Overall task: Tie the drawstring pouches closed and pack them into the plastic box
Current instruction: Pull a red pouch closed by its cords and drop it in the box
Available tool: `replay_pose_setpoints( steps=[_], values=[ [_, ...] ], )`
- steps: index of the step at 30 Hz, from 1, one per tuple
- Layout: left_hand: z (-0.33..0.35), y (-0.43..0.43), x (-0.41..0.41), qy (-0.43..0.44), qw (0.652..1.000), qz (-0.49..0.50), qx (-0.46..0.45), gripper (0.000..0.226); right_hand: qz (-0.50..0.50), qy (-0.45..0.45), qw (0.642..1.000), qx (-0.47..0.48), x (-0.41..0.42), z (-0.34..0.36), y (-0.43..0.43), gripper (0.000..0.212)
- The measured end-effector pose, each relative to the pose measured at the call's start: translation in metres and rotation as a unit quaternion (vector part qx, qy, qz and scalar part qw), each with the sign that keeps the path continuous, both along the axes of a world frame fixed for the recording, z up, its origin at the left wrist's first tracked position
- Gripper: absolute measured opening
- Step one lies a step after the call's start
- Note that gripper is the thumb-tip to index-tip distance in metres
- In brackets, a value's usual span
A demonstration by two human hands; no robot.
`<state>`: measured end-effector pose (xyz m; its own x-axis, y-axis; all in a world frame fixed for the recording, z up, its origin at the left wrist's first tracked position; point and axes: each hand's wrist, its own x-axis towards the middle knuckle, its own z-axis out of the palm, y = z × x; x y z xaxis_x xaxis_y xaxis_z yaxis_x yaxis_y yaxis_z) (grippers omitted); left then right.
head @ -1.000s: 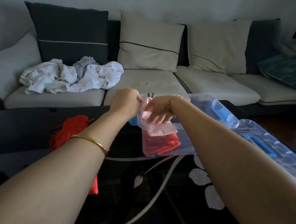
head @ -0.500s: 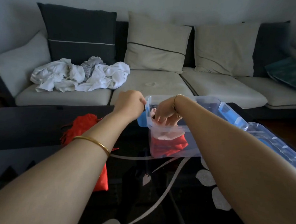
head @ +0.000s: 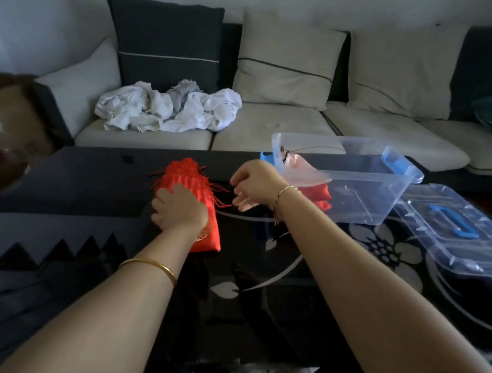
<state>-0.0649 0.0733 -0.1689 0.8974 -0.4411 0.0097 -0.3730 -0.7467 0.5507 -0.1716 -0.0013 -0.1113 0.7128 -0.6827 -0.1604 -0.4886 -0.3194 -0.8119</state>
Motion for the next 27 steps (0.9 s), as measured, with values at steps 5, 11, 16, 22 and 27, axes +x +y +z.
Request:
replay_pose_setpoints(
  steps=[5,11,16,22,27],
  values=[
    [-0.028,0.025,0.006,0.118,0.993,0.030,-0.006,0.057,0.001,0.027,0.997,0.072,0.021,-0.053,0.022,0.019],
    [-0.024,0.021,0.016,0.122,0.988,0.037,-0.086,0.048,-0.040,0.035,0.993,0.102,0.043,-0.085,0.021,0.017],
    [-0.022,0.020,0.020,0.177,0.965,-0.019,-0.194,0.045,-0.051,0.041,0.989,0.131,0.045,-0.092,0.015,0.024],
    [-0.007,0.015,-0.006,0.229,0.925,-0.148,-0.264,0.016,-0.119,-0.060,0.962,0.239,0.016,-0.083,-0.001,0.031],
    [-0.006,0.003,-0.029,0.257,0.913,-0.198,-0.246,0.014,-0.246,-0.218,0.889,0.318,-0.032,-0.073,-0.014,0.026]
  ],
)
